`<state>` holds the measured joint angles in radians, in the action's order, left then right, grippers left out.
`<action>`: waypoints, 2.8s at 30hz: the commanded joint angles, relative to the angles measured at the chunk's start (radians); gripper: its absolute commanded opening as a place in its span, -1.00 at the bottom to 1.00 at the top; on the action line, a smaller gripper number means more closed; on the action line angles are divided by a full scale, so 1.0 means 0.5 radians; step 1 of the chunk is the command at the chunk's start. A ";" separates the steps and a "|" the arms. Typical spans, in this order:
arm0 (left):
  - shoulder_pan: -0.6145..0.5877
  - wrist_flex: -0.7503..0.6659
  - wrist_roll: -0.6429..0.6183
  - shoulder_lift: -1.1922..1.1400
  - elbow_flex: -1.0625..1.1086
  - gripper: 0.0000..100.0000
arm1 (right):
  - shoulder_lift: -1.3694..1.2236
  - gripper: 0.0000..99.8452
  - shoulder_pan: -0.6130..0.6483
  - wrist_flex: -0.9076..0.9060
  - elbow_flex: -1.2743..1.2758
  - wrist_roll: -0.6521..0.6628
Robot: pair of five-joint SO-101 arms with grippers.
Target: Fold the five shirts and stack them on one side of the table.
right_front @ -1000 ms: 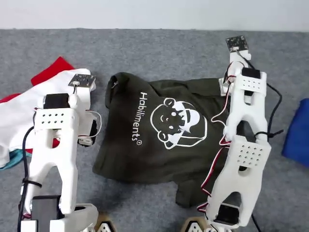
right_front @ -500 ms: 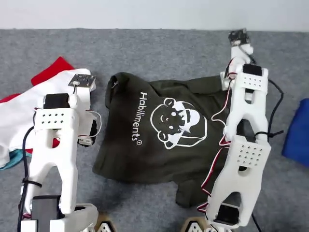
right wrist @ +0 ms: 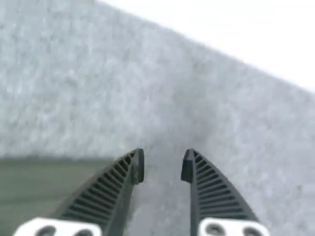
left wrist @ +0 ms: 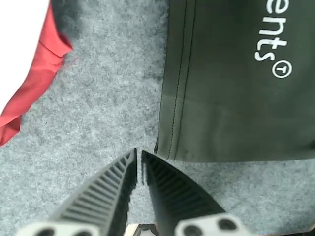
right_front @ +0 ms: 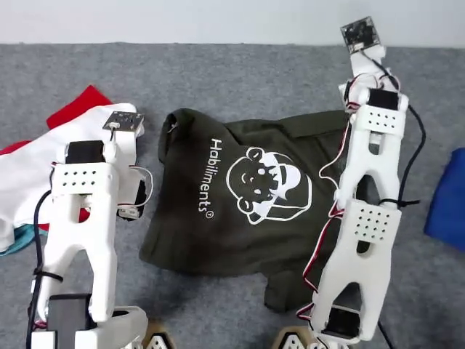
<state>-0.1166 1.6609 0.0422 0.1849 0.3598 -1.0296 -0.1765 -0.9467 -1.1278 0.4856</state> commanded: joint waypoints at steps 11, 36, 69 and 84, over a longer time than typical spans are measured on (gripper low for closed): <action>0.009 0.009 -0.012 0.006 -0.005 -0.97 | 0.026 -0.70 -0.011 -1.330 -0.703 0.018; 0.009 0.000 -0.009 0.003 -0.002 -0.97 | 2.318 -0.70 -0.048 -1.708 2.446 0.623; 0.009 0.012 -0.009 0.003 -0.002 -0.97 | 3.438 -0.60 -0.400 -1.076 4.401 1.089; 0.009 0.015 -0.009 0.003 -0.002 -0.97 | 3.435 -0.49 -0.557 -0.806 4.401 1.099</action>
<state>-0.1166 1.6609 0.0422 0.1818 0.3629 0.6935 -0.4603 -1.3886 1.0771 1.0242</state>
